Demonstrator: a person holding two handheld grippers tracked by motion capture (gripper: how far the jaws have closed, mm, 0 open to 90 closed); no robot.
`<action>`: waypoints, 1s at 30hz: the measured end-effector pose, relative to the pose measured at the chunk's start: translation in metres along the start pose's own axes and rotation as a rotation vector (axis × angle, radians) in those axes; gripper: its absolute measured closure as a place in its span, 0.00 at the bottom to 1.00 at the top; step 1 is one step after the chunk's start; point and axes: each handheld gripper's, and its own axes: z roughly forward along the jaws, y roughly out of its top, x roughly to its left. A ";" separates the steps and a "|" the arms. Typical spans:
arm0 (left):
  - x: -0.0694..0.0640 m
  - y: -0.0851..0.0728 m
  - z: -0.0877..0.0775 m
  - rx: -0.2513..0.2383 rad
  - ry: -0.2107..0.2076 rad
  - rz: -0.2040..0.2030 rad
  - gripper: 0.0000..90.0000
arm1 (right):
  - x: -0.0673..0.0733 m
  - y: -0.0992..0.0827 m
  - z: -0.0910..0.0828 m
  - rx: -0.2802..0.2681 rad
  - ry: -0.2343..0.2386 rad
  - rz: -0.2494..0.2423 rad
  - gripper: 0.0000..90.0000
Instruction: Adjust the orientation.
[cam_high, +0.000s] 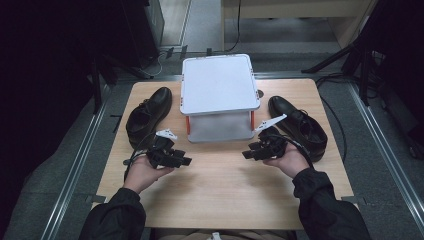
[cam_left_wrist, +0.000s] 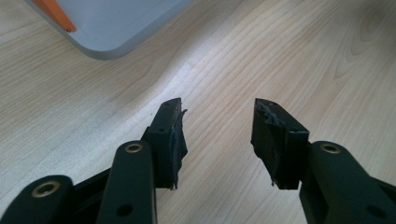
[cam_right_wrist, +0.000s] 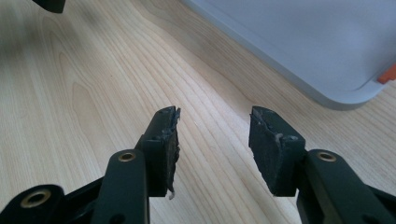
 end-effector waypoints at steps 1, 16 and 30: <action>0.001 0.000 -0.001 -0.004 -0.005 0.002 0.60 | 0.000 0.000 0.000 -0.001 0.000 0.000 0.59; 0.029 0.012 -0.035 0.018 0.038 -0.049 0.67 | 0.003 -0.002 0.001 0.010 0.006 -0.005 0.58; 0.075 0.032 -0.080 0.052 0.147 -0.094 0.69 | 0.000 -0.004 0.004 0.044 0.005 0.005 0.58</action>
